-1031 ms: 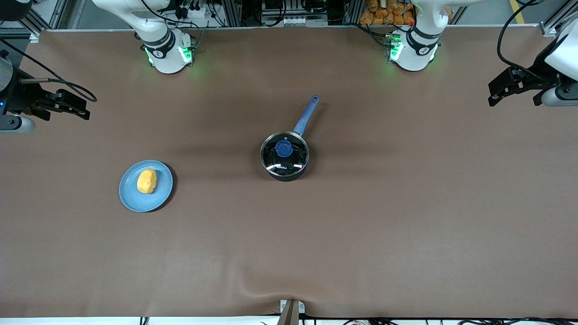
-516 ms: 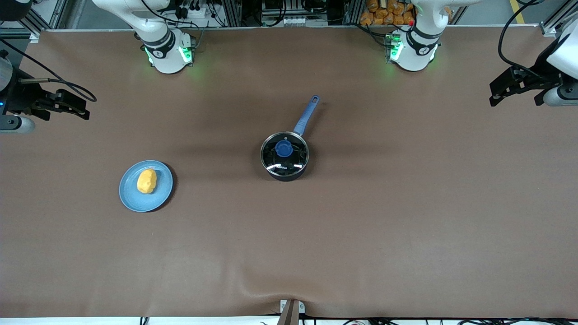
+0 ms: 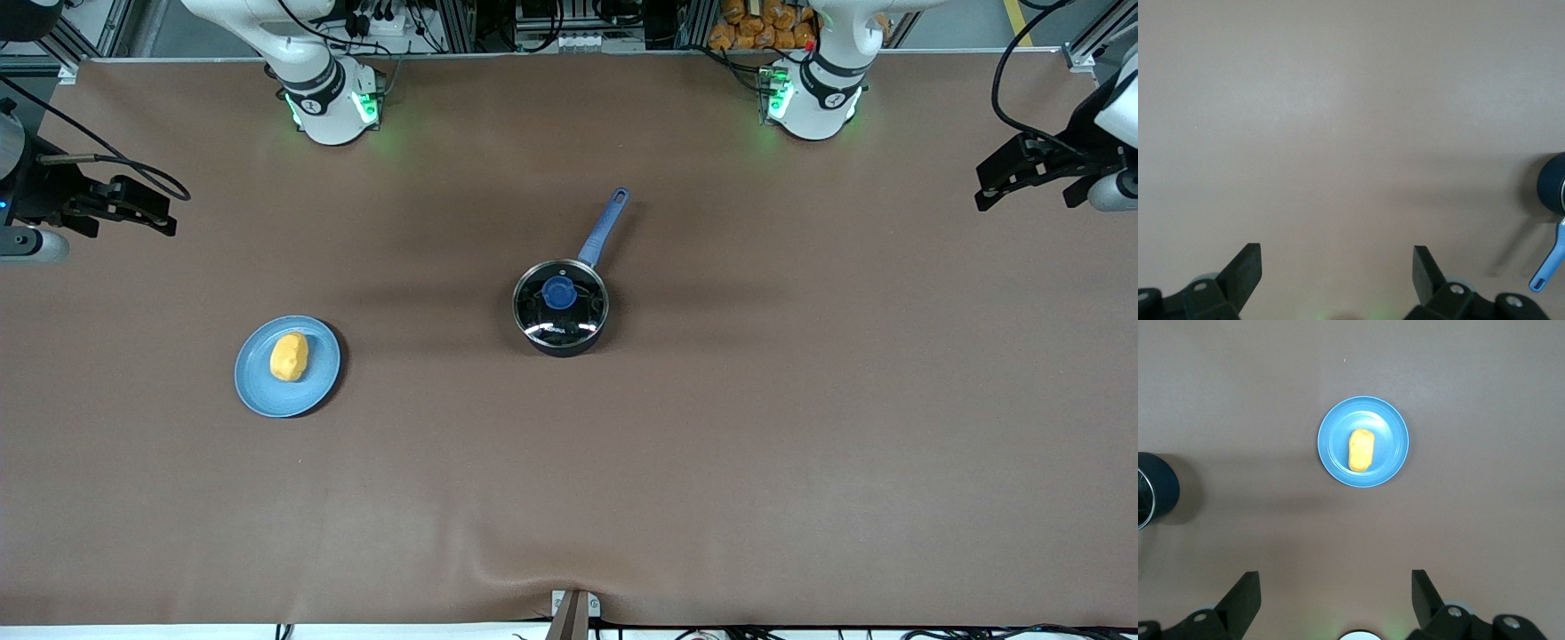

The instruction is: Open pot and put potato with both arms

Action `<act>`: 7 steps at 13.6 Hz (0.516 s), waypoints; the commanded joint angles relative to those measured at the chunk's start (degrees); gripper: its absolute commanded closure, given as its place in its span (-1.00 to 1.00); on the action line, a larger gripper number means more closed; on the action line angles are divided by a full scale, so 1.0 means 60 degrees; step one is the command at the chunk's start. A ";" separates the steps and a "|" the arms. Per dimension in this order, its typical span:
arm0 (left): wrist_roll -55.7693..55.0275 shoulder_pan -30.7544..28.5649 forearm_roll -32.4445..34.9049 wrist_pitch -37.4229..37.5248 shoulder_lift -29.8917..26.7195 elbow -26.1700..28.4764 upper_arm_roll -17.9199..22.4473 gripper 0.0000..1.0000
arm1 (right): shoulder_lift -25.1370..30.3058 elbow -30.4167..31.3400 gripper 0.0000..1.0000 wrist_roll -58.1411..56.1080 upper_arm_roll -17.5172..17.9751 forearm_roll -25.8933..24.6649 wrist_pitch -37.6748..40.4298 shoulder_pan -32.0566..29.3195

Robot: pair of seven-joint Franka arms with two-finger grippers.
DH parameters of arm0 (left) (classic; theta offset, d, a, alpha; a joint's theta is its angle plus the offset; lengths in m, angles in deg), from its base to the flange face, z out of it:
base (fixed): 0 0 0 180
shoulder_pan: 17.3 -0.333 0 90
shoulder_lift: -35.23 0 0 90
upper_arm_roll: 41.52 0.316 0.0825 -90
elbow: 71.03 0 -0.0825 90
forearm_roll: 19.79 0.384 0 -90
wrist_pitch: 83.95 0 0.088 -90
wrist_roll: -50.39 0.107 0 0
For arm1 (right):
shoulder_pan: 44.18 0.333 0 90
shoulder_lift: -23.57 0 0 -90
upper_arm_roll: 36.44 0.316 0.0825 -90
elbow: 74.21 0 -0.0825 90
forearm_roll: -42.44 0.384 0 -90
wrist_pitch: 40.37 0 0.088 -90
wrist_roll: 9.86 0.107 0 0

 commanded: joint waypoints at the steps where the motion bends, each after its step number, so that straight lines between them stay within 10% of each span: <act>1: 0.0195 -0.0149 -0.0114 0.0166 0.0008 -0.0163 -0.0042 -1.00 | 0.0279 0.0267 -1.00 -0.0160 0.0056 0.0111 -0.0013 -0.0161; 7: 0.0194 -0.0134 -0.0173 0.0166 0.0008 -0.0163 -0.0057 -1.00 | 0.0279 0.0267 -1.00 -0.0174 0.0056 0.0111 -0.0013 -0.0161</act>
